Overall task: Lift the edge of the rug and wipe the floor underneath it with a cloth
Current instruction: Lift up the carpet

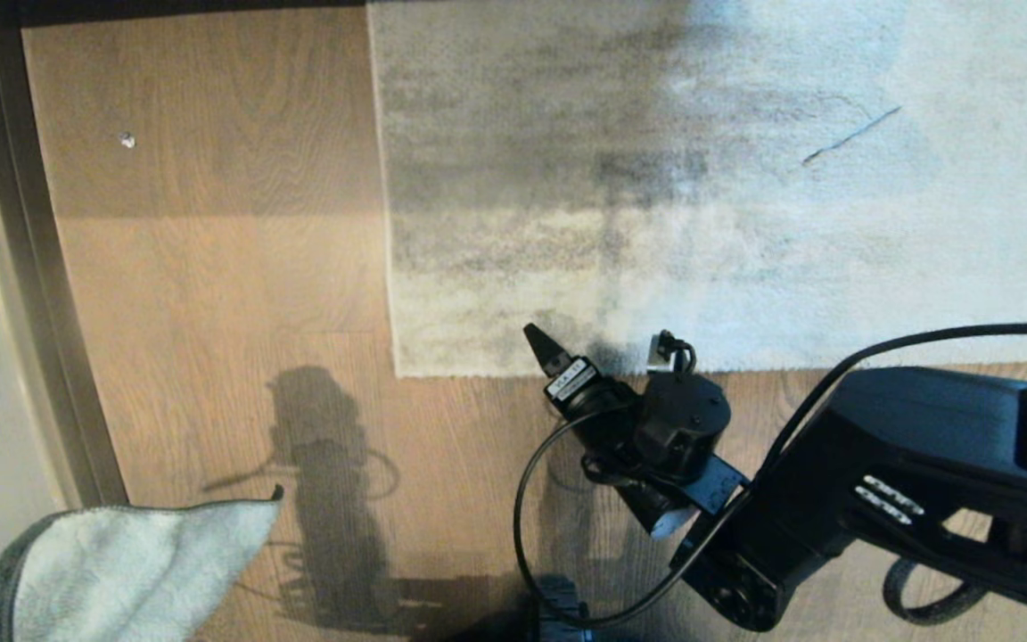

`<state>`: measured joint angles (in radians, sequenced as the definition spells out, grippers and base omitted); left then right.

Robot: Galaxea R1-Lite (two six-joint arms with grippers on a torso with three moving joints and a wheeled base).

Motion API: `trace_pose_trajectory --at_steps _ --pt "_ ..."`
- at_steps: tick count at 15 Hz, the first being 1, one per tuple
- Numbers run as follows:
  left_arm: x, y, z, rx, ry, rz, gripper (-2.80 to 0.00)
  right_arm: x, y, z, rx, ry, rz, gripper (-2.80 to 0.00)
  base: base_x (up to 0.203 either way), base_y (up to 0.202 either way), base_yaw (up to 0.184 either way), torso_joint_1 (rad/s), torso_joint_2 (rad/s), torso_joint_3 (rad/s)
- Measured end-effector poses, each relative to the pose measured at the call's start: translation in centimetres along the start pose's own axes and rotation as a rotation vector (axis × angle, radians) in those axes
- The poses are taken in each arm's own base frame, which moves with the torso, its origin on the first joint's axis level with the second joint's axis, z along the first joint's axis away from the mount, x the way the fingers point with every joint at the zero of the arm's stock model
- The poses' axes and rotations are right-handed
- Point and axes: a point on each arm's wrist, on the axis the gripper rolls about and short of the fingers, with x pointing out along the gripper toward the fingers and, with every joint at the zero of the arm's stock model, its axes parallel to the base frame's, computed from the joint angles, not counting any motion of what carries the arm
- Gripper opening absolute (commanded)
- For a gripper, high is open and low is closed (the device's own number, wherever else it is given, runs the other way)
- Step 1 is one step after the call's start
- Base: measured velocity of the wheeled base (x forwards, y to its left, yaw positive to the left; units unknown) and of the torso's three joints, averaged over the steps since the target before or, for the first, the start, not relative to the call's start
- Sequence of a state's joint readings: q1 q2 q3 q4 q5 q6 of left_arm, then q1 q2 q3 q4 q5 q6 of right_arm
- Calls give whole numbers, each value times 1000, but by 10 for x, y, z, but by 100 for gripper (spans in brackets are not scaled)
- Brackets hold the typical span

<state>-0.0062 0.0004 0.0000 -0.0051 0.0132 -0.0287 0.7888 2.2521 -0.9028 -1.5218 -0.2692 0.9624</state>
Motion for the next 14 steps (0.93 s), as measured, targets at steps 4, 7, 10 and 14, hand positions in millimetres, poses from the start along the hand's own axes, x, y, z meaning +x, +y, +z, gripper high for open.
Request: trace_pose_trajectory --at_steps 4,7,10,14 --pt "0 0 0 0 0 0 -280 -8 10 -5 -7 23 18 0 0 0 0 0 0 0" --pt "0 0 0 0 0 0 -280 -5 7 -4 -17 16 14 0 0 0 0 0 0 0" --pt "0 0 0 0 0 0 -280 2 4 -5 -15 -5 8 0 0 0 0 0 0 0" --pt "0 0 0 0 0 0 -280 13 -4 -7 -10 -43 -4 0 0 0 0 0 0 0"
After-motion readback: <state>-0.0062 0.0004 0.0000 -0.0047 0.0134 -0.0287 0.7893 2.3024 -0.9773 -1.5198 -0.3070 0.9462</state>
